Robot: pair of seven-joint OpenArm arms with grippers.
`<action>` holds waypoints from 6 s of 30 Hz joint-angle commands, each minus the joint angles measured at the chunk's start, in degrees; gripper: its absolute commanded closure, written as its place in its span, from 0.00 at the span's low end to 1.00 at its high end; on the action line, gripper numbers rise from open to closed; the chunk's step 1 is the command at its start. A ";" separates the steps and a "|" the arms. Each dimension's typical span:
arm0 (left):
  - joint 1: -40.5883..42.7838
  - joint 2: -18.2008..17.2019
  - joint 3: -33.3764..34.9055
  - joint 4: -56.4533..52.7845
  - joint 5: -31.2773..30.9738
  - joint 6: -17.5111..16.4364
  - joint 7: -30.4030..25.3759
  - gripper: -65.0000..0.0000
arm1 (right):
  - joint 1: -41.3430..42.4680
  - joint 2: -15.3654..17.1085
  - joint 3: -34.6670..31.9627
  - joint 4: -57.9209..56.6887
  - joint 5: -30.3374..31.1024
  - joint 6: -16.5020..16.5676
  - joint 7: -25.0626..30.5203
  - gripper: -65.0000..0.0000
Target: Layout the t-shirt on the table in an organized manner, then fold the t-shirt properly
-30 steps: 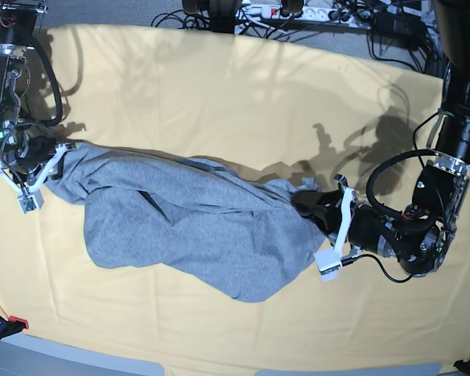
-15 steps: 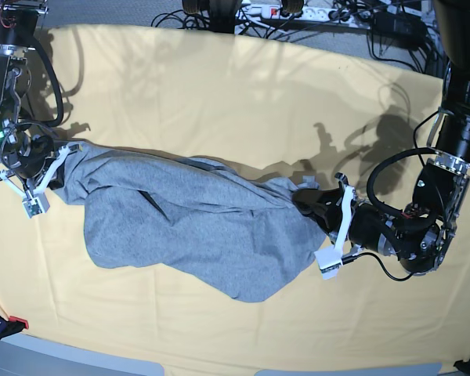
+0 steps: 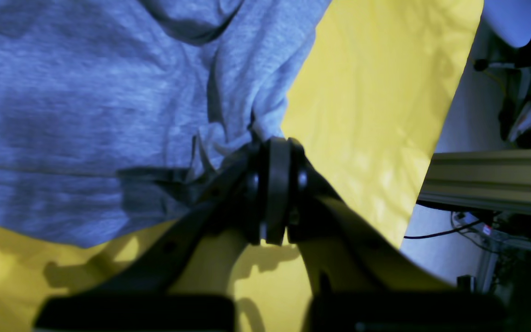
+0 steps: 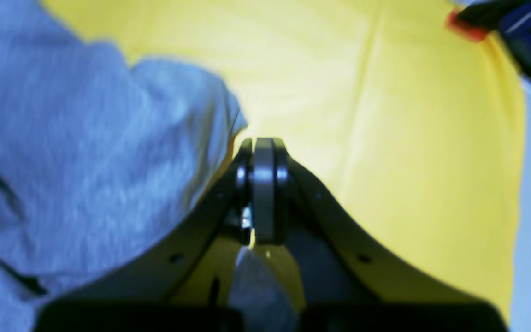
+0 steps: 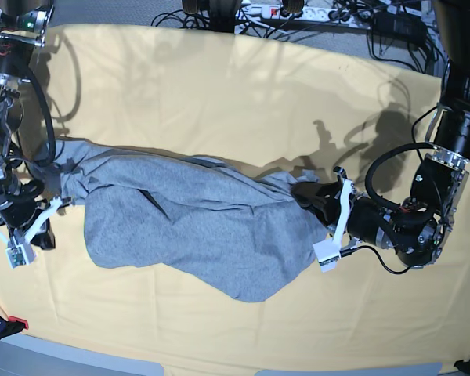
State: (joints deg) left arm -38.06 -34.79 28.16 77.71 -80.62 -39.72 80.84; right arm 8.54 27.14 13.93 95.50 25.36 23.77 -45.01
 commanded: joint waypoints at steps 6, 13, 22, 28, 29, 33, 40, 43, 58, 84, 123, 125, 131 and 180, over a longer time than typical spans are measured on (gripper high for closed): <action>-1.79 -0.61 -0.59 0.81 -1.16 -0.28 -0.84 1.00 | 1.46 1.16 0.37 0.85 3.39 3.52 -11.19 0.76; -1.77 -0.63 -0.59 0.81 -1.16 -0.28 -0.84 1.00 | -5.29 0.96 0.35 0.85 7.43 2.27 -15.80 0.24; -1.77 -0.63 -0.59 0.81 -1.16 -0.28 -0.84 1.00 | -11.52 0.33 0.37 0.85 2.23 -1.25 -2.93 0.74; -1.77 -0.61 -0.59 0.81 -1.18 -0.28 -0.84 1.00 | -7.69 0.33 0.37 0.85 2.27 3.23 -3.65 1.00; -1.77 -0.61 -0.59 0.81 -1.20 -0.28 -0.84 1.00 | -6.84 0.33 0.37 0.85 2.27 3.30 -3.63 1.00; -1.77 -0.63 -0.59 0.81 -1.18 -0.28 -0.84 1.00 | -2.86 0.33 0.37 0.85 3.34 3.28 -2.62 1.00; -1.77 -0.61 -0.59 0.81 -1.49 -0.28 -0.84 1.00 | 2.64 -1.51 0.31 0.85 3.30 3.28 1.95 1.00; -1.77 -0.61 -0.59 0.81 -2.89 -0.28 -0.84 1.00 | 4.07 -3.39 0.26 -0.39 3.10 3.61 2.01 1.00; -1.79 -0.61 -0.59 0.81 -2.89 -0.28 -0.84 1.00 | 21.57 -7.28 -8.09 -31.30 -17.11 -13.62 -2.23 1.00; -1.79 -0.66 -0.59 0.81 -2.86 -0.28 -0.84 1.00 | 8.07 1.81 -8.39 4.00 3.39 1.01 -21.14 0.45; -1.77 -0.61 -0.59 0.81 -2.89 -0.28 -0.84 1.00 | 4.55 -1.46 -8.44 -10.29 3.28 11.98 -0.37 0.57; -1.77 -0.61 -0.59 0.81 -2.89 -0.28 -0.84 1.00 | 4.68 -2.97 -8.44 -10.29 3.17 12.96 -0.22 0.57; -1.77 -0.61 -0.59 0.81 -2.89 -0.28 -0.84 1.00 | 5.88 -6.93 -8.44 -10.29 3.21 13.05 0.26 0.57; 2.16 -0.79 -3.98 0.76 -2.86 -0.28 -0.84 1.00 | 11.41 -1.70 -10.69 0.42 21.46 6.64 -26.29 0.35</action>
State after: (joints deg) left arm -34.15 -35.00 24.97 77.80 -82.13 -39.72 80.73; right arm 18.28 24.62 2.81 94.98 45.95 30.33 -72.29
